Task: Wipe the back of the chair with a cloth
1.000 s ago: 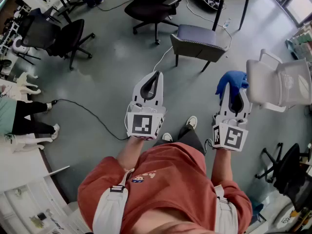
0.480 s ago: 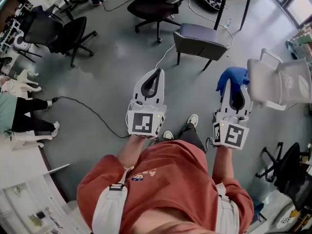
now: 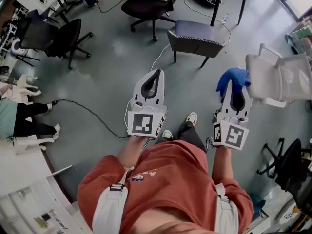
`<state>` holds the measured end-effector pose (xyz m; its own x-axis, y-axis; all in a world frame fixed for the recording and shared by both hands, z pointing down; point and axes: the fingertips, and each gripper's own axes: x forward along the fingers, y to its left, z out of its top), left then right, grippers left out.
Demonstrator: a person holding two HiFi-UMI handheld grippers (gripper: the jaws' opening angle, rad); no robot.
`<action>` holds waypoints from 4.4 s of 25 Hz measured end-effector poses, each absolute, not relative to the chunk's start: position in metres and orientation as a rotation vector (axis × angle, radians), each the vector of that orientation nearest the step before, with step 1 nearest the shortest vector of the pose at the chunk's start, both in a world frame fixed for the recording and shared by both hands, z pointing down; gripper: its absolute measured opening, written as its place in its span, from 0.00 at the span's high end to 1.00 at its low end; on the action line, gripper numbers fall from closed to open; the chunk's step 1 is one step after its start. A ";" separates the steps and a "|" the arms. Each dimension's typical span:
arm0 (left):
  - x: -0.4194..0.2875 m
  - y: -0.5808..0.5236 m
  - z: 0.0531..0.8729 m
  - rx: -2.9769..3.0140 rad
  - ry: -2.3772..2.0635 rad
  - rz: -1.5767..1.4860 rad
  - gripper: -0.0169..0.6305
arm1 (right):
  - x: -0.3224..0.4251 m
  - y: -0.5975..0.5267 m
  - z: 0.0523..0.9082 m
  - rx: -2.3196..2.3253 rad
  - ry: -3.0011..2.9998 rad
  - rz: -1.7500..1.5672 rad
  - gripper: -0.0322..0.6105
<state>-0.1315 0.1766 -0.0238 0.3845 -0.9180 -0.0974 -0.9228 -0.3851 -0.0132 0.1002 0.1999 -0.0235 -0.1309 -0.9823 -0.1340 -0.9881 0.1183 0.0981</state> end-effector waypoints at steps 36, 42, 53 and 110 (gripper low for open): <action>-0.028 -0.016 0.023 -2.625 1.609 -0.132 0.95 | 0.190 0.008 0.039 -2.103 2.341 0.074 0.86; -0.043 -0.027 0.062 -2.593 1.540 -0.022 0.95 | 0.165 -0.006 0.086 -2.122 2.395 0.004 0.86; -0.063 -0.031 0.276 -2.655 1.622 -0.045 0.95 | 0.112 -0.004 0.292 -2.138 2.566 -0.156 0.86; -0.047 -0.029 0.480 -2.797 1.657 -0.206 0.95 | 0.213 -0.196 0.667 -2.402 2.604 -1.020 0.86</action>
<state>-0.0474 -0.0288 0.4799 0.4764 -0.8632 0.1670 -0.8779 -0.4776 0.0353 0.2133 -0.1964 0.6670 -0.0678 -0.7104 0.7005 -0.9972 0.0703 -0.0252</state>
